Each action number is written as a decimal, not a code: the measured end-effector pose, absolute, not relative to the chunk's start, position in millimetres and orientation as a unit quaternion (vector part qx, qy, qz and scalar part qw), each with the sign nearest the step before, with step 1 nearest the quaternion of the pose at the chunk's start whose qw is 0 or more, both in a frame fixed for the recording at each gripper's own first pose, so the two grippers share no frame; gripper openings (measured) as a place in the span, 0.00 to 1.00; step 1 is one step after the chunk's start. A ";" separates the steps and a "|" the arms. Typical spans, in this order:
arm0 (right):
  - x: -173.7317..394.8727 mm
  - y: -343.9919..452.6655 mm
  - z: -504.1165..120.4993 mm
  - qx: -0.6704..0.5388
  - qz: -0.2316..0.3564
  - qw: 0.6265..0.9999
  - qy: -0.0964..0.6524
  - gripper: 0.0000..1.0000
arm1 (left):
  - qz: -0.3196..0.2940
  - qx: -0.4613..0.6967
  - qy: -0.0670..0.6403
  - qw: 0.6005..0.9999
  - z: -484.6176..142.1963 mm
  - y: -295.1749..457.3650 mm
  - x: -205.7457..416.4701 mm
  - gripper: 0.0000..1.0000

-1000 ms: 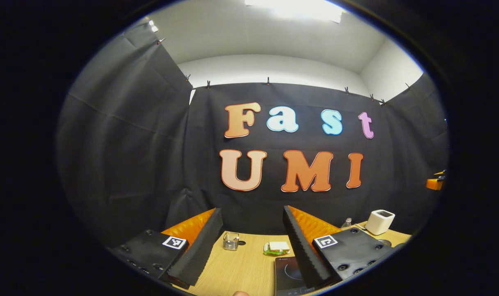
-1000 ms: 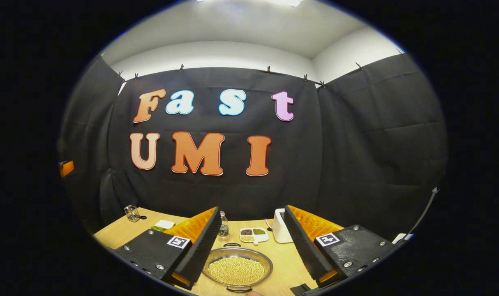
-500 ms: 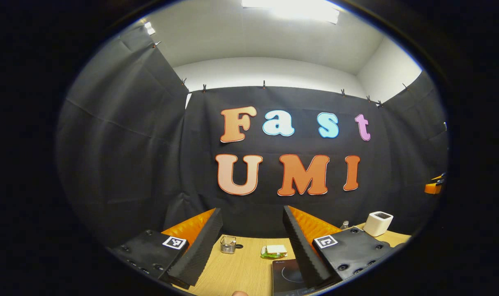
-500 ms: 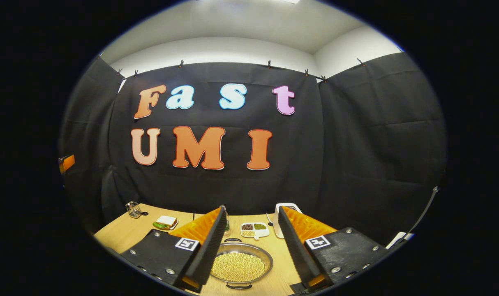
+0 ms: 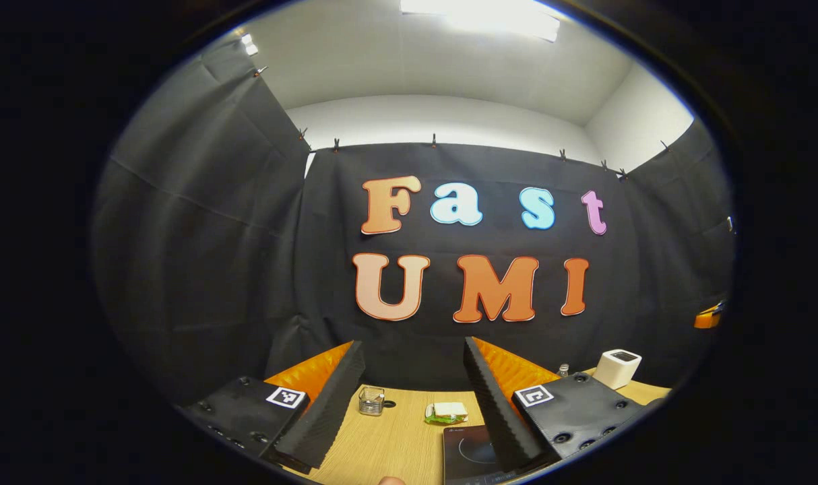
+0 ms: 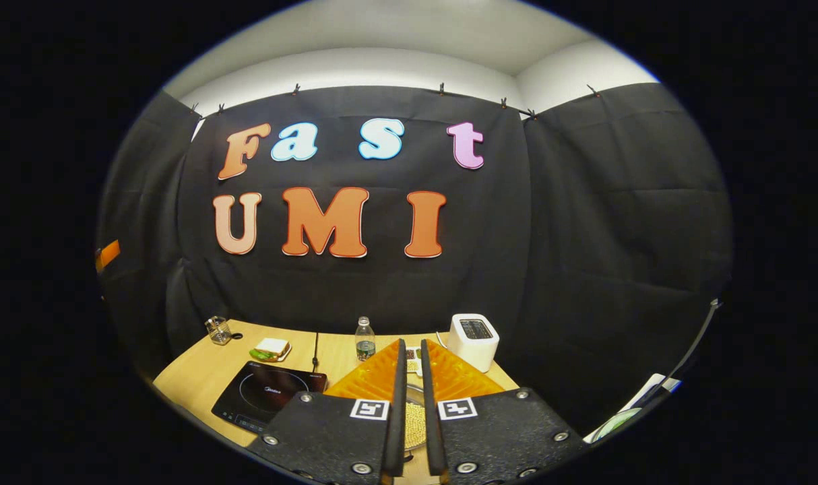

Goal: First push the handle of the pot to place it horizontally, then grasp the pot with both hands and set it on the induction cooktop.

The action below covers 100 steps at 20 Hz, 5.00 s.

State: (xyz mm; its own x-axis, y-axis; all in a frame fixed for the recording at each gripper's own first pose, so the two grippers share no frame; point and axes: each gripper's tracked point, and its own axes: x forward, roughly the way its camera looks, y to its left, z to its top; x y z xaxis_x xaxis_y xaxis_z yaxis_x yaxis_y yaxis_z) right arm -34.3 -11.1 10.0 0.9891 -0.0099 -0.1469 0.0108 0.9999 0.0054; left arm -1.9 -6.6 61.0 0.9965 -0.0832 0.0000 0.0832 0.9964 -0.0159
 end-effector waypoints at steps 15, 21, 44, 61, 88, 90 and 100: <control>-41.7 39.1 -118.2 -0.016 0.065 0.973 0.221 0.00 | -0.049 -0.008 0.021 0.999 48.5 -7.8 -6.3 0.96; -46.2 60.2 -188.8 -0.006 0.094 0.950 0.297 0.00 | -0.047 0.003 0.026 0.999 42.9 -13.4 -5.6 0.96; -61.6 92.4 -317.0 -0.006 0.125 0.894 0.430 0.00 | -0.071 -0.008 0.077 0.994 -7.7 -58.6 17.2 0.97; -60.2 51.0 -328.2 0.020 0.089 0.894 0.438 0.00 | -0.086 -0.009 0.082 0.993 -17.0 -84.0 29.5 0.98; -2.8 -54.1 -335.3 0.076 -0.008 0.904 0.420 0.00 | -0.105 0.008 0.093 0.990 -38.2 -152.8 59.8 0.99; 2.4 -60.3 -337.9 0.077 -0.015 0.904 0.420 0.00 | -0.105 0.008 0.096 0.990 -43.5 -158.0 64.5 0.98; 37.6 -86.3 -341.9 0.078 -0.038 0.903 0.420 0.00 | -0.122 0.010 0.126 0.984 -80.0 -194.1 84.4 0.98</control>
State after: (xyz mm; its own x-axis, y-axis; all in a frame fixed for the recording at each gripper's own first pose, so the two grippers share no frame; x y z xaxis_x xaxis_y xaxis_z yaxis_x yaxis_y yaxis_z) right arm 37.6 -86.3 -341.9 0.6447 -0.0032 -0.7645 0.1339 0.9850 0.1088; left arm 84.4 -194.1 -80.0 0.9385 -0.2388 -0.2495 0.2436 0.9698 -0.0119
